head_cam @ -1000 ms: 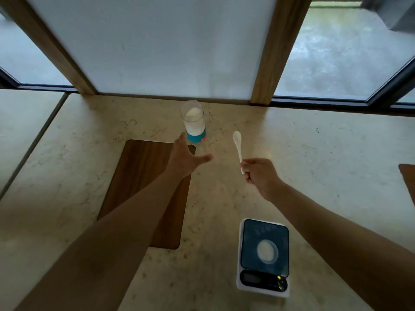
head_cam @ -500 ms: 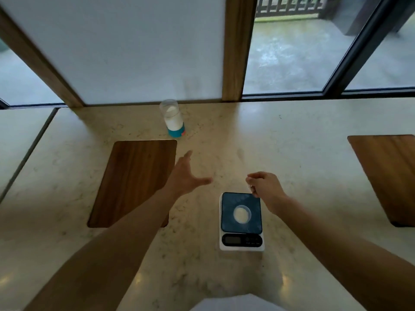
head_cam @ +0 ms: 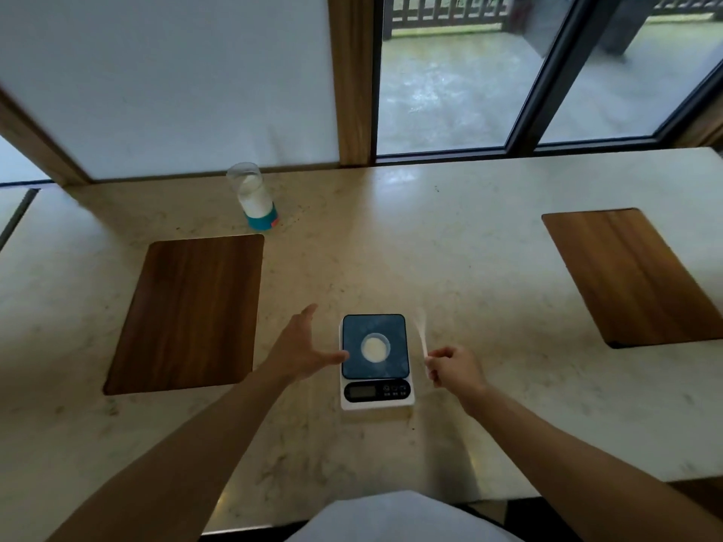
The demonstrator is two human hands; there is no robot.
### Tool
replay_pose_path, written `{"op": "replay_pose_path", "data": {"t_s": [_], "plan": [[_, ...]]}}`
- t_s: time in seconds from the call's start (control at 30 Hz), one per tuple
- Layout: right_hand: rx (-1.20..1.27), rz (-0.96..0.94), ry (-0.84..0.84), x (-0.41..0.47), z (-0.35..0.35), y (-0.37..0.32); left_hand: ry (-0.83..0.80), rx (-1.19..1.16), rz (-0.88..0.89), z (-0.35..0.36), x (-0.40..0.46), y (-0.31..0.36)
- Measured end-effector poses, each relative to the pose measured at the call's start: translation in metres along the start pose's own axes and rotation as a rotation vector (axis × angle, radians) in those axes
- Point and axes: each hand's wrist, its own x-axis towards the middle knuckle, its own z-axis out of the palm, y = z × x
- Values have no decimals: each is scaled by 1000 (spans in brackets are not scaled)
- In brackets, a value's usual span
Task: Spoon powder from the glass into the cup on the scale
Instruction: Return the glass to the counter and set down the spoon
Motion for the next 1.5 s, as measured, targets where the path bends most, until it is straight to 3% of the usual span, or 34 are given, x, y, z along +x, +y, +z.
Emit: {"op": "replay_pose_path", "data": {"t_s": [0.47,1.5], "plan": [[-150,56,24,-7,3,32,-71,30,-29,25,-27,-13],[-403,-39,34,-2,10,40,-108,47,-51,33,-16,-9]]}}
